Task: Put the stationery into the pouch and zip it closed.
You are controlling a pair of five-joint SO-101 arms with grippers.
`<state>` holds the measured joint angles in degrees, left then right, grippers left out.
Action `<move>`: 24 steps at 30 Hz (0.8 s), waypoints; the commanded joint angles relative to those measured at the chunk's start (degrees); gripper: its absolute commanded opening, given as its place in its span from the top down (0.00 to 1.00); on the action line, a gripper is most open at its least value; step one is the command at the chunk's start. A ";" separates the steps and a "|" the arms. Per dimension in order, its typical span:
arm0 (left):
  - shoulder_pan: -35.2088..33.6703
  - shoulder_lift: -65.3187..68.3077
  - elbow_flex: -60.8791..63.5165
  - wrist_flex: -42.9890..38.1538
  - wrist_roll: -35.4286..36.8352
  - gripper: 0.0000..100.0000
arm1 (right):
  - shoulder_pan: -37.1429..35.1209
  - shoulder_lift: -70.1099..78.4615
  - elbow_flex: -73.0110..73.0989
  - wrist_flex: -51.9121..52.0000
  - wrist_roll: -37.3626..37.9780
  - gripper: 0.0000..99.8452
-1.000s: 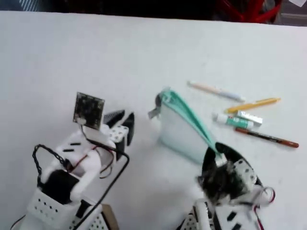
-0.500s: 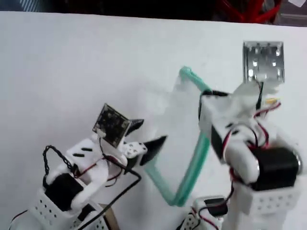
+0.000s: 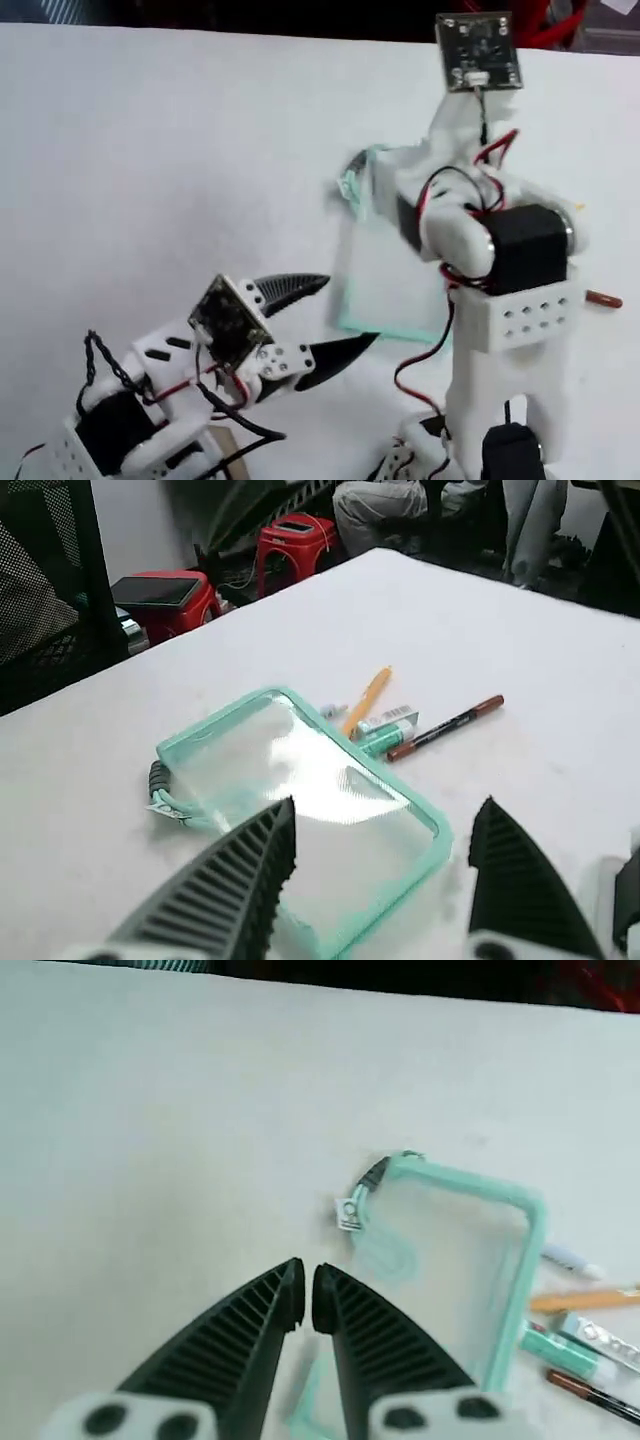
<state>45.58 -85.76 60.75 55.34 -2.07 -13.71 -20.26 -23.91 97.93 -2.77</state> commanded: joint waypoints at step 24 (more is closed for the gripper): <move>-8.84 -11.91 16.97 -6.59 -4.13 0.75 | 16.48 43.91 -5.89 -6.73 13.89 0.72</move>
<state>37.14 -98.07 77.89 50.24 -5.76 3.25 19.74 -21.63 89.85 12.26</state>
